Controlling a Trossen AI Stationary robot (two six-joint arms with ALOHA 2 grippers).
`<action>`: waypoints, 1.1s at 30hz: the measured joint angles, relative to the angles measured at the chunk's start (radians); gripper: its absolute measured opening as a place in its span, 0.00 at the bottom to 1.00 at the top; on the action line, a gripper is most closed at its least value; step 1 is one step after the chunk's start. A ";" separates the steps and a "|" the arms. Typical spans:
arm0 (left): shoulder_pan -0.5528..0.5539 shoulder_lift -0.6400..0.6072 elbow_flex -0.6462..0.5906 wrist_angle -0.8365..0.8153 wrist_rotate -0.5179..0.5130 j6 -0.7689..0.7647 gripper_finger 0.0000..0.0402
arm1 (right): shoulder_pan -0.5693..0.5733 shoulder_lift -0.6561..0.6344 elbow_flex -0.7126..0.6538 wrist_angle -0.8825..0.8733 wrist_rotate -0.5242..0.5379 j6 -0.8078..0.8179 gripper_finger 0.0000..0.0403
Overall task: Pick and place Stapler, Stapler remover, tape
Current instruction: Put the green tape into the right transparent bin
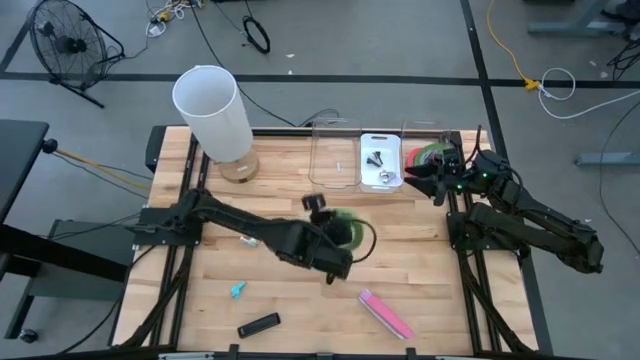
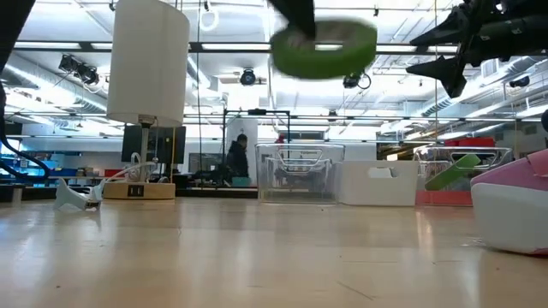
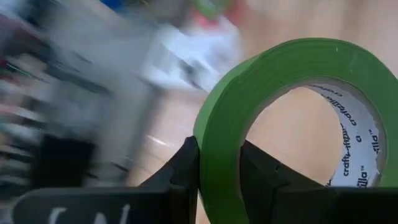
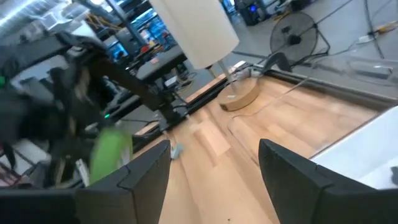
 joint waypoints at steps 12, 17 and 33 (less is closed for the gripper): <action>0.220 -0.002 0.158 0.248 -0.037 0.468 0.21 | 0.084 0.037 -0.001 0.255 -0.020 -0.005 0.60; 0.293 -0.002 0.158 0.306 0.043 0.487 0.21 | 0.117 0.109 -0.001 0.295 0.040 -0.030 0.60; 0.332 -0.002 0.158 0.407 0.120 0.549 0.21 | 0.148 0.396 -0.001 0.604 0.106 -0.050 0.59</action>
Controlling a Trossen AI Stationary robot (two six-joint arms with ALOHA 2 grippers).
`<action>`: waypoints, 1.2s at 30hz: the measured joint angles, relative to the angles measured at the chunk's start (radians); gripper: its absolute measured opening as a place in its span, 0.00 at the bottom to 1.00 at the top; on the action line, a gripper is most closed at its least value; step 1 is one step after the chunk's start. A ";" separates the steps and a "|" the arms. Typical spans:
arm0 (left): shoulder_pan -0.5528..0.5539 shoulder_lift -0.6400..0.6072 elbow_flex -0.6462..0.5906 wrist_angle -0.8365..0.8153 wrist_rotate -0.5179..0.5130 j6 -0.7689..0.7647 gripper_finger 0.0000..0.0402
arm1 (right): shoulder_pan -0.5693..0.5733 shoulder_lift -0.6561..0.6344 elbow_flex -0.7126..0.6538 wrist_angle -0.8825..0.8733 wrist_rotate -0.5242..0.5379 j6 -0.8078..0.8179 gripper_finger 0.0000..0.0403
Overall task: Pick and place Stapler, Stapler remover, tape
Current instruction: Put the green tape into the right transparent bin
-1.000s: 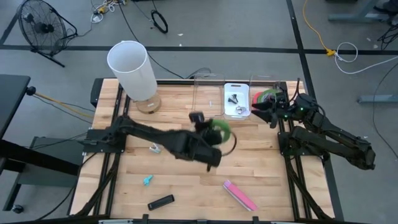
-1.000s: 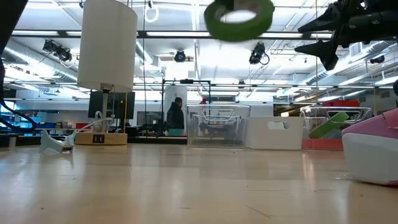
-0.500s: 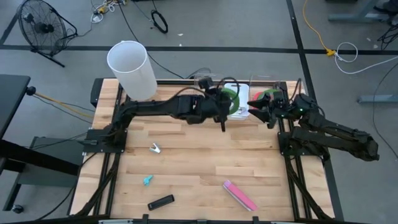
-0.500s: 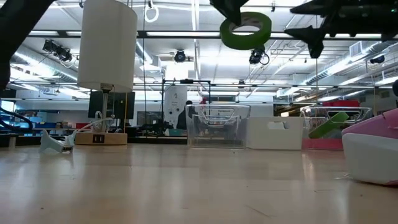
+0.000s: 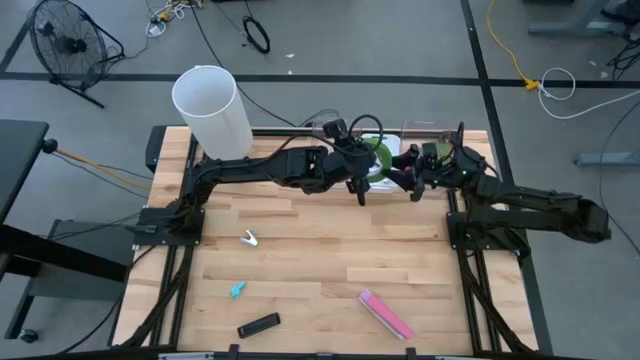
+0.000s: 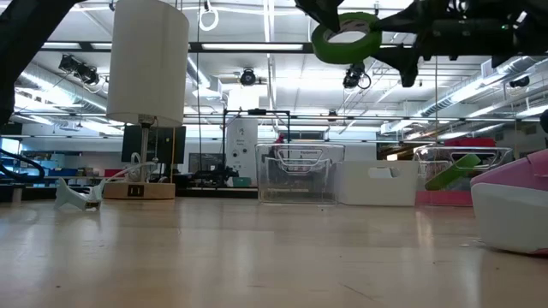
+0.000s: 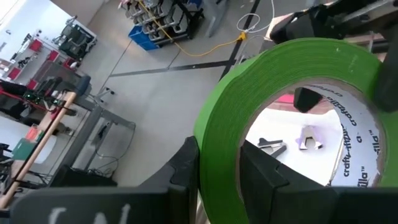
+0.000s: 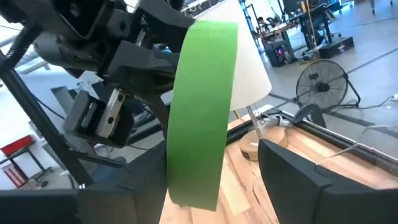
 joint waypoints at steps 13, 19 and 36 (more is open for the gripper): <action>0.010 0.000 0.001 0.001 -0.009 -0.007 0.33 | -0.001 0.031 -0.001 0.050 -0.059 0.002 0.19; 0.002 0.000 0.001 -0.039 -0.071 -0.018 0.50 | -0.033 0.010 -0.001 0.042 -0.070 -0.008 0.19; -0.060 -0.020 -0.004 -0.802 -0.393 -0.508 0.38 | -0.307 -0.183 0.001 -0.285 -0.050 -0.015 0.19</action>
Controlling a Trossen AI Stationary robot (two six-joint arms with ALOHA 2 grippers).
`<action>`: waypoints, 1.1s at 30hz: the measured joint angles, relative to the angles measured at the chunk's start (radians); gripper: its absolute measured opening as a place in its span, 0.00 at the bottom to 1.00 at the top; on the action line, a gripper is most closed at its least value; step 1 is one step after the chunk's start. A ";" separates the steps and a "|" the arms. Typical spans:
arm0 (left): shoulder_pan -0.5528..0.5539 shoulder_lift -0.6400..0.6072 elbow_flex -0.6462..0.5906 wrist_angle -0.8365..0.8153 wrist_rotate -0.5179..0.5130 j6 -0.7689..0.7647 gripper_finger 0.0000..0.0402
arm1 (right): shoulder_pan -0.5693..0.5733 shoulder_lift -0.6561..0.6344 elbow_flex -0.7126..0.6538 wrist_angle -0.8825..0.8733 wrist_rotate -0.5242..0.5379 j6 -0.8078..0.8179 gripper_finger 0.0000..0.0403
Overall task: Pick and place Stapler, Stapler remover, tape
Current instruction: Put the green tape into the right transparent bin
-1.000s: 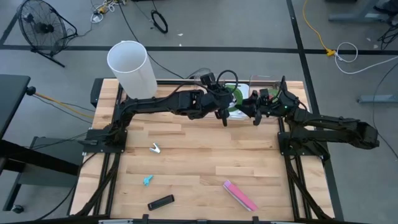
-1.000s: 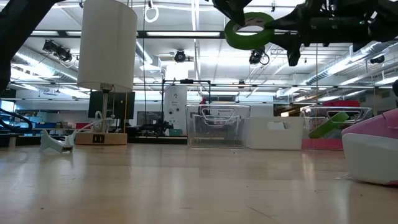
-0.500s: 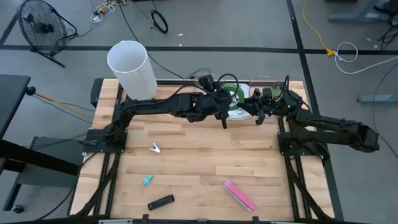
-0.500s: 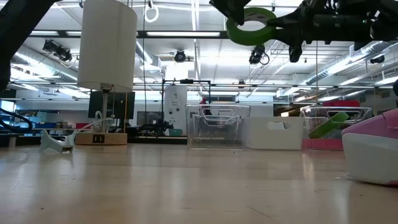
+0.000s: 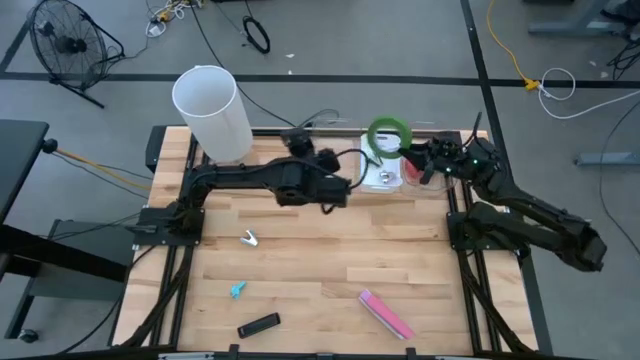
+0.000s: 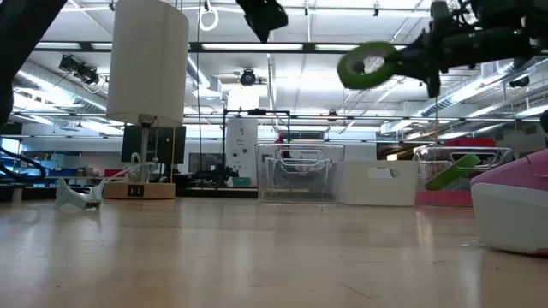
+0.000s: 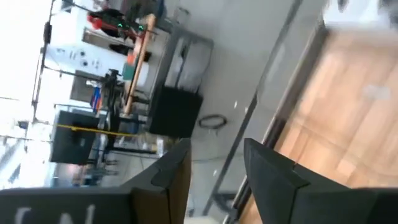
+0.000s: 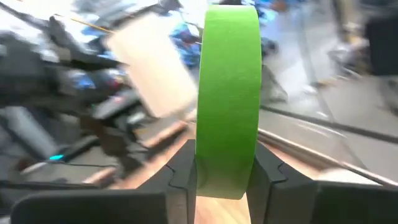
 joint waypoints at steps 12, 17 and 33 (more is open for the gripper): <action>-0.072 -0.224 -0.133 0.003 -0.028 -0.044 0.33 | -0.154 -0.067 0.211 -0.628 0.179 -0.110 0.19; -0.078 -0.329 -0.207 0.003 0.002 -0.071 0.33 | -0.161 -0.066 0.299 -0.867 0.272 -0.102 0.19; -0.138 -0.635 -0.527 0.003 0.089 -0.228 0.33 | -0.163 0.000 0.209 -0.947 0.311 0.013 0.19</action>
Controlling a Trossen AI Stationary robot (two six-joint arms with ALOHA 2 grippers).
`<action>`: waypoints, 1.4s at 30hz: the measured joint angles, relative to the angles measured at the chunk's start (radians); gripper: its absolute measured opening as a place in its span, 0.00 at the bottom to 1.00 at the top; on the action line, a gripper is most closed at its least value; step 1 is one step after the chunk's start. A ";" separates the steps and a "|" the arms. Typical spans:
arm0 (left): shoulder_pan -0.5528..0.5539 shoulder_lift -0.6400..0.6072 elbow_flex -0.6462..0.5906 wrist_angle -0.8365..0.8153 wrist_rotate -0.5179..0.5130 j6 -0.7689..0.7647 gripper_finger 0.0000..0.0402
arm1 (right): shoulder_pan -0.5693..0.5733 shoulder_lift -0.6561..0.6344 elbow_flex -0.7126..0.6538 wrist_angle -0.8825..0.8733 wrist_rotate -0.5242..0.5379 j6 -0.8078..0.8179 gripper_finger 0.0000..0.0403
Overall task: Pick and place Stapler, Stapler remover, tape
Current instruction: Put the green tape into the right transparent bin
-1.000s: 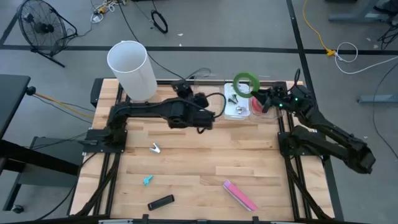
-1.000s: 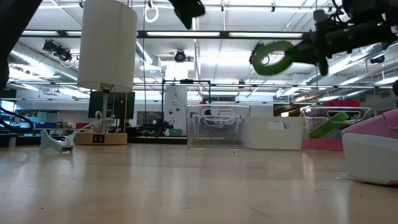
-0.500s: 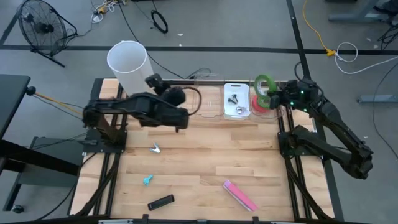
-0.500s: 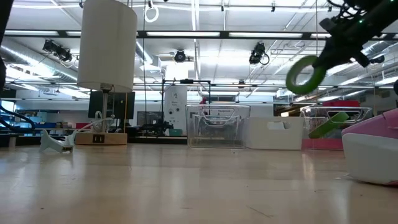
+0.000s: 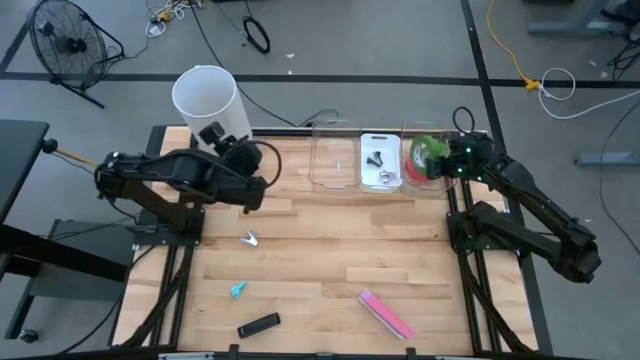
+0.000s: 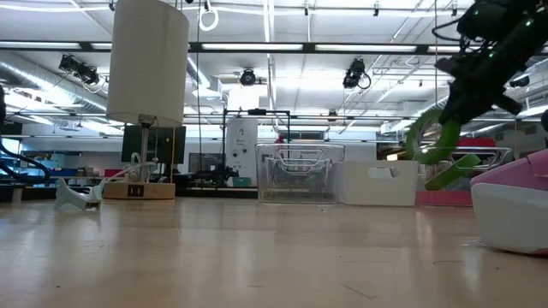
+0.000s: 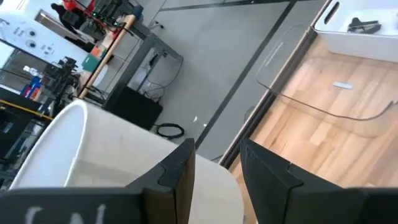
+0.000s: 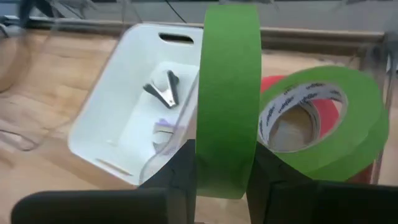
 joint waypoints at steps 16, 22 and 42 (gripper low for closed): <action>-0.053 -0.053 -0.127 0.002 0.008 -0.059 0.33 | -0.029 0.155 -0.041 0.180 0.052 0.075 0.19; -0.053 -0.052 -0.127 0.002 0.008 -0.074 0.33 | -0.030 0.217 -0.041 0.208 0.063 0.075 0.19; -0.053 -0.052 -0.127 0.003 0.028 -0.104 0.33 | -0.030 0.246 -0.020 0.236 0.163 -0.001 0.66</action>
